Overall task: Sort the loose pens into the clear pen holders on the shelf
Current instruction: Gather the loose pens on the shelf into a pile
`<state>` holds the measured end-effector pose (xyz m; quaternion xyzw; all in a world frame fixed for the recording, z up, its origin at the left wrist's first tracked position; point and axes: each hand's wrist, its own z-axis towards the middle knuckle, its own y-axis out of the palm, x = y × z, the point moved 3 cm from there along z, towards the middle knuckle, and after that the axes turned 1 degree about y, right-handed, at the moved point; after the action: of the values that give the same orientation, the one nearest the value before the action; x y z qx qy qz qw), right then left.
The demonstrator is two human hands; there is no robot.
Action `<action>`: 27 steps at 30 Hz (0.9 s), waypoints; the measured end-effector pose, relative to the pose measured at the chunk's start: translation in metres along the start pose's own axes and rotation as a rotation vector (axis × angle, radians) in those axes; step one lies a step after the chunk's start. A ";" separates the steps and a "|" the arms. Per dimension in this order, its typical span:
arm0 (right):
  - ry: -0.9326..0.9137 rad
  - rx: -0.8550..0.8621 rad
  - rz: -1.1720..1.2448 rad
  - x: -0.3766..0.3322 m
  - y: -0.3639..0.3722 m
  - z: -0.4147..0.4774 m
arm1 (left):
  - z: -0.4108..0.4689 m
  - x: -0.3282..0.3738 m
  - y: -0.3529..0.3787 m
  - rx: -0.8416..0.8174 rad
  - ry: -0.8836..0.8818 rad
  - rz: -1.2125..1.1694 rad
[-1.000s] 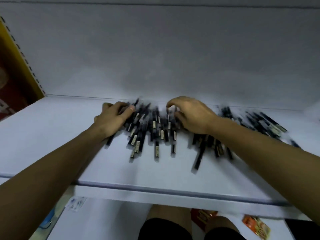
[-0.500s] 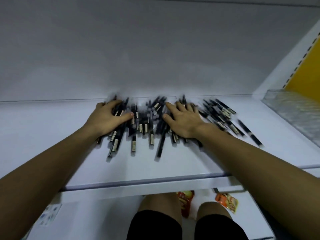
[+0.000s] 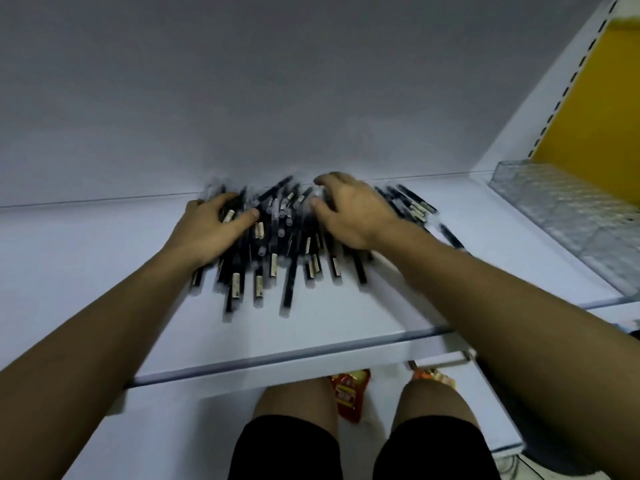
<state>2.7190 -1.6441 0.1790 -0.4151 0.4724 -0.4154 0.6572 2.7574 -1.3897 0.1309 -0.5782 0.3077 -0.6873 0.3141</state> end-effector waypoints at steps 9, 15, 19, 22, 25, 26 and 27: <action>0.503 -0.312 -0.059 0.108 -0.016 -0.016 | -0.002 0.005 0.003 -0.012 0.023 0.020; 0.429 -0.187 -0.064 0.076 0.005 0.000 | -0.004 0.006 0.004 0.003 0.020 0.013; 0.340 -0.216 -0.007 0.069 0.018 0.019 | -0.003 0.003 0.004 -0.010 0.021 -0.007; 0.337 -0.222 0.069 0.068 0.010 0.022 | -0.002 0.003 0.004 -0.009 0.032 0.000; 0.342 -0.272 0.164 0.067 -0.009 0.019 | -0.004 0.002 0.004 -0.020 0.044 -0.002; 0.350 -0.306 0.162 0.067 -0.015 0.018 | -0.004 0.002 0.004 -0.022 0.047 -0.006; 0.361 -0.340 0.158 0.066 -0.020 0.016 | -0.005 0.002 0.003 -0.023 0.049 -0.013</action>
<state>2.7455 -1.7102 0.1830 -0.4008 0.6760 -0.3447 0.5134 2.7527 -1.3927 0.1291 -0.5668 0.3194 -0.6996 0.2954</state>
